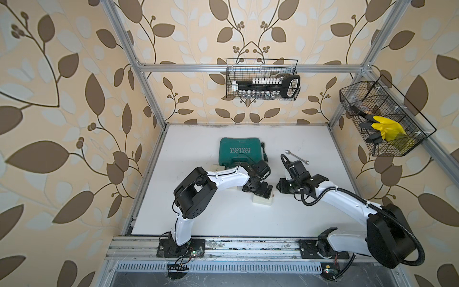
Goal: Take out the earrings from the drawer-style jewelry box
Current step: Close the drawer of the jewelry box, then reset both arms
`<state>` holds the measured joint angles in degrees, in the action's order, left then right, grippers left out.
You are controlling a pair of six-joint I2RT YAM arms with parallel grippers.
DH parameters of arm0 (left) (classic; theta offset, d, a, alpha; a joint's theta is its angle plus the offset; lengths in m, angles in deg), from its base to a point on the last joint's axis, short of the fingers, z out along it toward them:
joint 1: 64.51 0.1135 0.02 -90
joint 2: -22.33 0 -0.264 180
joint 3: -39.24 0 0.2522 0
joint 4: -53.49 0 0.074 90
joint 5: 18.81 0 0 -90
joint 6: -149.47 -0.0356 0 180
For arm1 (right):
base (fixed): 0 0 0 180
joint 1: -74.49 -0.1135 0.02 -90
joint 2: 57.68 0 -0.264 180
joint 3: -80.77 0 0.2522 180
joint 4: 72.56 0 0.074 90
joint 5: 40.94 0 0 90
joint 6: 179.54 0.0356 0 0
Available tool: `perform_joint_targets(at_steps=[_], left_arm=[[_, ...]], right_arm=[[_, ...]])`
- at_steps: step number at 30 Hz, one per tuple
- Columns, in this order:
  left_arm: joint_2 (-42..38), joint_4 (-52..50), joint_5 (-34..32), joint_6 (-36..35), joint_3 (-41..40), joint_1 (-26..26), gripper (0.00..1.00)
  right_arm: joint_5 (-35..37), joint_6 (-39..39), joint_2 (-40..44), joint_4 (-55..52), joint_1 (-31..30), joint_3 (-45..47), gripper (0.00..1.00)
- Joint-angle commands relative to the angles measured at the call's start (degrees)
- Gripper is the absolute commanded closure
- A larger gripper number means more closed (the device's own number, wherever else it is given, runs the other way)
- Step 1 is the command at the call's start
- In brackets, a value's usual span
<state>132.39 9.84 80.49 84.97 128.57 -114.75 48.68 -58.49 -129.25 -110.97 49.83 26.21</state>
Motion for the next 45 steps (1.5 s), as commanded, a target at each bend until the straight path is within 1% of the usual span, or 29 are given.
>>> perform_joint_targets(at_steps=[1,3,5,8,9,11,12,13,15,16,18,21,25,26,27,29,30,31,33,34,35,39,40,41,43,45], left_arm=[[-6.0,2.1,-7.3,0.0,-2.4,-0.2,0.01],[-8.3,3.7,-9.6,0.2,-4.0,-0.2,0.01],[-10.8,4.9,-12.3,0.2,-5.5,-0.2,0.01],[-14.5,5.7,-19.1,-0.2,-7.1,-0.2,0.01],[-15.7,5.7,-22.6,-0.6,-7.7,-0.2,0.01],[-17.7,5.5,-29.7,-1.4,-8.3,-0.1,0.01],[-18.6,5.3,-34.2,-1.9,-8.6,-0.1,0.01],[-19.6,5.3,-38.5,-2.5,-9.1,0.1,0.01],[-21.4,5.7,-44.5,-3.4,-10.0,1.4,0.01],[-22.4,6.8,-46.2,-4.1,-11.0,2.5,0.01],[-24.2,8.7,-47.4,-4.6,-13.1,6.1,0.01],[-26.7,10.3,-47.8,-3.0,-16.8,13.7,0.01],[-26.6,8.8,-47.7,-3.1,-20.1,24.6,0.01],[-26.1,8.7,-47.4,-3.1,-20.8,27.3,0.01],[-25.8,9.5,-47.2,-3.6,-21.7,29.3,0.01],[-26.0,13.3,-48.5,-4.7,-24.6,32.1,0.01],[-26.4,15.3,-49.1,-5.0,-25.8,32.8,0.01],[-26.8,17.6,-49.0,-5.6,-27.2,33.4,0.01],[-27.0,20.1,-48.3,-6.5,-27.9,34.2,0.01],[-26.8,21.2,-47.7,-7.6,-28.2,34.5,0.01],[-26.6,21.5,-47.6,-8.2,-28.1,34.8,0.01],[-25.4,23.2,-49.3,-9.5,-29.1,35.6,0.01],[-25.1,23.7,-49.9,-9.5,-29.4,35.7,0.01],[-24.9,24.2,-50.1,-9.7,-29.7,35.7,0.01],[-24.2,25.5,-50.0,-10.0,-30.3,35.8,0.01],[-23.5,27.0,-49.6,-10.4,-30.8,35.9,0.01]], right_arm=[[12.5,1.9,5.0,-4.0,2.1,-1.4,0.69],[16.3,3.0,7.9,-4.6,3.8,-1.6,0.67],[20.0,4.0,10.3,-4.5,4.9,-1.7,0.61],[27.9,3.2,12.0,-1.5,5.3,-1.8,0.52],[31.4,2.7,12.2,0.7,5.3,-1.3,0.46],[39.6,-0.4,12.0,7.3,5.4,0.6,0.4],[43.5,-3.0,11.6,11.6,5.3,2.0,0.13],[46.4,-5.5,10.7,15.2,5.5,3.4,0.0],[47.3,-12.2,8.0,20.5,6.5,4.3,0.0],[47.4,-15.0,6.1,22.4,7.1,4.3,0.0],[47.8,-17.6,2.6,26.1,7.8,5.0,0.0],[43.9,-24.7,-2.0,38.3,8.0,8.7,0.0],[39.9,-25.9,-9.1,49.9,8.6,12.1,0.0],[39.4,-25.6,-10.3,48.5,8.9,10.6,0.0],[37.4,-27.0,-11.4,50.0,9.3,10.2,0.0],[37.7,-28.7,-13.6,49.1,10.1,8.2,0.0],[38.8,-30.2,-14.0,51.5,10.1,8.7,0.0],[37.8,-31.6,-13.9,55.5,10.5,10.2,0.0],[33.8,-32.3,-14.3,65.4,12.3,14.8,0.0],[31.5,-31.9,-14.2,68.2,13.8,16.3,0.0],[28.7,-30.0,-12.8,64.5,15.3,15.9,0.0],[18.4,-28.6,-12.7,68.2,19.9,18.6,0.0],[16.7,-29.0,-13.9,71.7,20.3,19.8,0.0],[16.6,-30.1,-15.5,76.0,20.2,21.0,0.0],[16.4,-29.4,-14.6,73.3,20.2,20.5,0.0],[16.5,-29.8,-14.9,74.3,20.2,20.6,0.0]])
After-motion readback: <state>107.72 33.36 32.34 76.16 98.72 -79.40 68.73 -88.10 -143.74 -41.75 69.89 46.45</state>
